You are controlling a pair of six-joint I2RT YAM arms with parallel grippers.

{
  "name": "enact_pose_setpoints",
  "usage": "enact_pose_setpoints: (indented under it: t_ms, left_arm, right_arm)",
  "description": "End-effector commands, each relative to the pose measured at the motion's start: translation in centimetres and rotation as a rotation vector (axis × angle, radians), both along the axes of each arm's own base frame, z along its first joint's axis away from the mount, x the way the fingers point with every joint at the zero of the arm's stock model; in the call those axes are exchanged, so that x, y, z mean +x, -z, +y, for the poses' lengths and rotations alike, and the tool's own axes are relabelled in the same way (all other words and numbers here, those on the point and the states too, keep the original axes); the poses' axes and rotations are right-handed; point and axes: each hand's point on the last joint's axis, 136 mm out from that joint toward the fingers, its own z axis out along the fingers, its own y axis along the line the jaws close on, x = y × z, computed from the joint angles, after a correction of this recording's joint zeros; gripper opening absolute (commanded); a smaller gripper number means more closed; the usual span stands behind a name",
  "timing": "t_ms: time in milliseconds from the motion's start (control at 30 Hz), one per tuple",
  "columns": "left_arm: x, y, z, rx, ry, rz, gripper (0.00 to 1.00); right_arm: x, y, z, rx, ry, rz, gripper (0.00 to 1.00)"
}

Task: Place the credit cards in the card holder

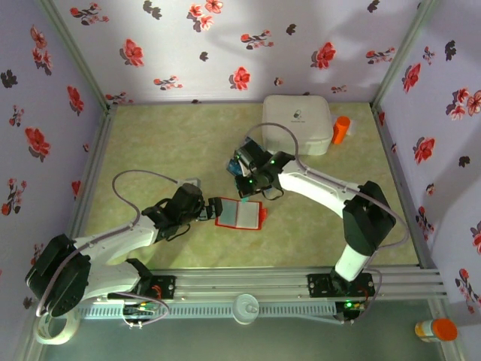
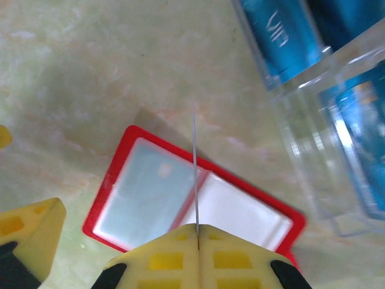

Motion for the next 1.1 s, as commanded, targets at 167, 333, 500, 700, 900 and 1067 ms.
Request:
enact_pose_setpoints:
  t_ms: [167, 333, 500, 700, 900, 1067]
  left_arm:
    - [0.0, 0.3, 0.4, 0.058, 0.032, 0.005, 1.00]
    - [0.1, 0.4, 0.3, 0.080, 0.050, 0.007, 1.00]
    - [0.1, 0.7, 0.1, 0.106, 0.071, 0.013, 1.00]
    - [0.2, 0.9, -0.3, 0.131, 0.097, 0.018, 1.00]
    - [0.3, 1.5, -1.0, 0.163, 0.130, 0.027, 1.00]
    - [0.4, 2.1, -1.5, 0.190, 0.148, 0.034, 1.00]
  right_arm:
    - [-0.6, 1.1, 2.5, 0.185, 0.090, 0.095, 0.00]
    - [-0.6, 2.6, 2.4, 0.186, 0.110, 0.120, 0.00]
    - [-0.4, 4.1, 2.2, 0.181, 0.128, 0.142, 0.00]
    - [-0.4, 5.7, 2.3, 0.190, 0.141, 0.178, 0.00]
    - [-0.4, 6.3, 2.6, 0.204, 0.145, 0.200, 0.00]
    - [-0.5, 6.5, 2.5, 0.204, 0.149, 0.202, 0.00]
